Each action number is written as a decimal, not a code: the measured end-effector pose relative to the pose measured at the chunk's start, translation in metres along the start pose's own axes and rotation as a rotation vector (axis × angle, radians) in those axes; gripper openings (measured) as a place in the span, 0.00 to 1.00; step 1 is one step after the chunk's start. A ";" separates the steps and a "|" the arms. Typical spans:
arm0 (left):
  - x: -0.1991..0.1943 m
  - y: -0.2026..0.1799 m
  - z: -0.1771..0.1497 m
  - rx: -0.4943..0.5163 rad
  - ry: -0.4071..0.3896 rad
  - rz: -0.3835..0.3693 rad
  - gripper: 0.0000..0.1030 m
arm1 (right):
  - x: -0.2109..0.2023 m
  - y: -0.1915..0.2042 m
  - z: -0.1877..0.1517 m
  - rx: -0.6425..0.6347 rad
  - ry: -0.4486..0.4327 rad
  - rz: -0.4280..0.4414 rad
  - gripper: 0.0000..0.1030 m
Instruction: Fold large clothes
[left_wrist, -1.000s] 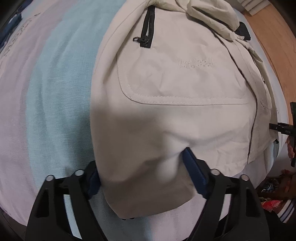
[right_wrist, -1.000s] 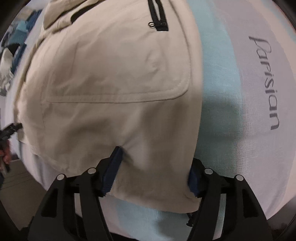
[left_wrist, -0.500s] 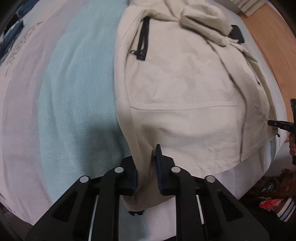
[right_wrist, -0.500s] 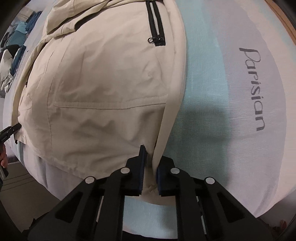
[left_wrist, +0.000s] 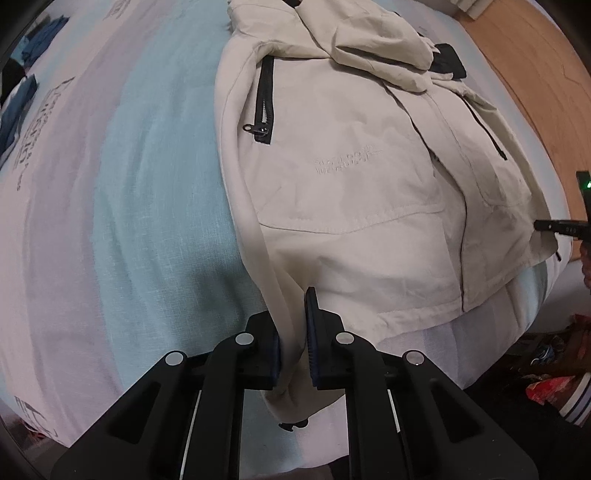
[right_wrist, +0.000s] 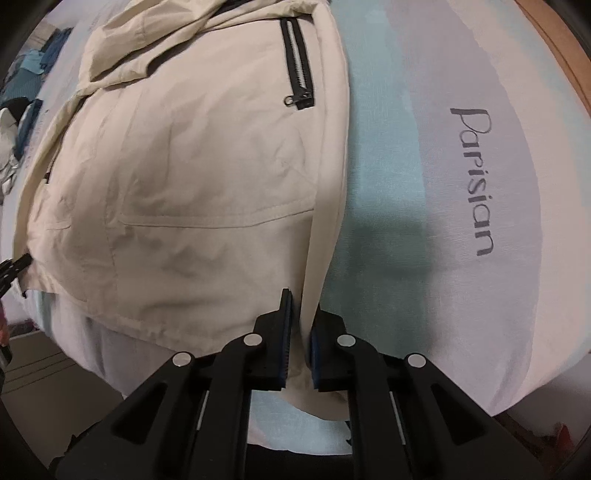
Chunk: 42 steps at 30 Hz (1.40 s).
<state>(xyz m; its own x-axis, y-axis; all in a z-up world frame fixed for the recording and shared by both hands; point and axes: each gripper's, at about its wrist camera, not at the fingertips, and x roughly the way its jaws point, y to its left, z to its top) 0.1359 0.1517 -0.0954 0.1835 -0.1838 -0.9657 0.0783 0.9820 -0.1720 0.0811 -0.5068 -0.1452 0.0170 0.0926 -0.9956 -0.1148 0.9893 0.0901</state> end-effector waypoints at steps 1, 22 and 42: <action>0.001 -0.003 0.003 -0.004 0.000 0.003 0.09 | 0.002 0.001 0.002 -0.001 -0.001 -0.008 0.07; -0.065 -0.045 0.045 -0.042 0.090 0.040 0.07 | -0.032 0.029 0.046 -0.073 0.075 0.165 0.03; -0.093 -0.033 0.110 -0.078 0.094 0.068 0.05 | -0.085 0.000 0.096 -0.039 0.010 0.175 0.03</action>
<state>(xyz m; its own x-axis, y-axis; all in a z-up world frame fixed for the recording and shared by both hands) 0.2244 0.1316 0.0215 0.0925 -0.1157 -0.9890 -0.0078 0.9931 -0.1169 0.1753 -0.5034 -0.0582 -0.0165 0.2614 -0.9651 -0.1533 0.9532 0.2607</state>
